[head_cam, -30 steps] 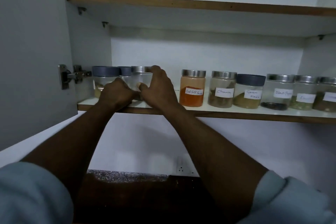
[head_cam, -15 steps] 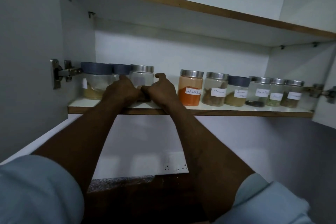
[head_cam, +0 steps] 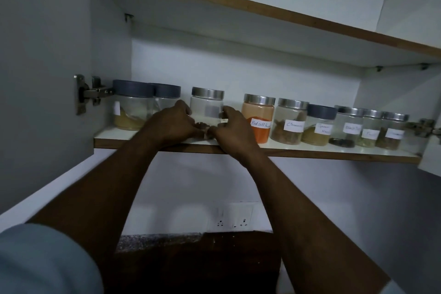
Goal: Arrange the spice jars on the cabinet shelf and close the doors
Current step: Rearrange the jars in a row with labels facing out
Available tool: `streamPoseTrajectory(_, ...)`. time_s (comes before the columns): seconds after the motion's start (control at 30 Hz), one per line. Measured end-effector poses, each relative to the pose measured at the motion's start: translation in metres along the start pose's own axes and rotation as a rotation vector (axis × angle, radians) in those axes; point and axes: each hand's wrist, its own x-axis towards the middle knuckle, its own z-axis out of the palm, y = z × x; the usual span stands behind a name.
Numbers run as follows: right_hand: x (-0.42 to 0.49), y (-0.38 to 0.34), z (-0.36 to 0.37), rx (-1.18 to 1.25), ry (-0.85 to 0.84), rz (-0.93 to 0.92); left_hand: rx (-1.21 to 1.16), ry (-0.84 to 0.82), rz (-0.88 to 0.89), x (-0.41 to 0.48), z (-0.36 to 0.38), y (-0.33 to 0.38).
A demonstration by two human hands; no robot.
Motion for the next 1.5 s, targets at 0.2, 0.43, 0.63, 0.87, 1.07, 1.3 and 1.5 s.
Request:
streamPoseTrajectory(0.2, -0.039, 0.002, 0.003, -0.121, 0.109, -0.148, 0.066, -0.025, 0.098, -0.006, 0.0, 0.004)
streamPoseTrajectory(0.43, -0.062, 0.003, 0.009, -0.069, 0.156, -0.062, -0.251, -0.118, 0.021, -0.012, -0.005, -0.003)
streamPoseTrajectory(0.63, -0.058, -0.002, 0.002, -0.004, 0.088, -0.056, -0.286, -0.124, 0.084, -0.019, -0.007, 0.016)
streamPoseTrajectory(0.87, -0.055, 0.005, -0.001, -0.006, 0.128, -0.044, -0.379, -0.115, 0.015, -0.009, -0.003, 0.005)
streamPoseTrajectory(1.07, -0.072, 0.019, 0.004, -0.363, 0.179, -0.149, -0.27, -0.099, 0.046, -0.008, 0.001, 0.006)
streamPoseTrajectory(1.3, -0.084, 0.036, 0.006, -0.505, 0.103, -0.191, -0.14, -0.08, 0.034, -0.01, 0.001, 0.011)
streamPoseTrajectory(1.5, -0.086, 0.041, 0.006, -0.571, 0.064, -0.209, 0.048, -0.063, 0.066, -0.013, 0.004, 0.01)
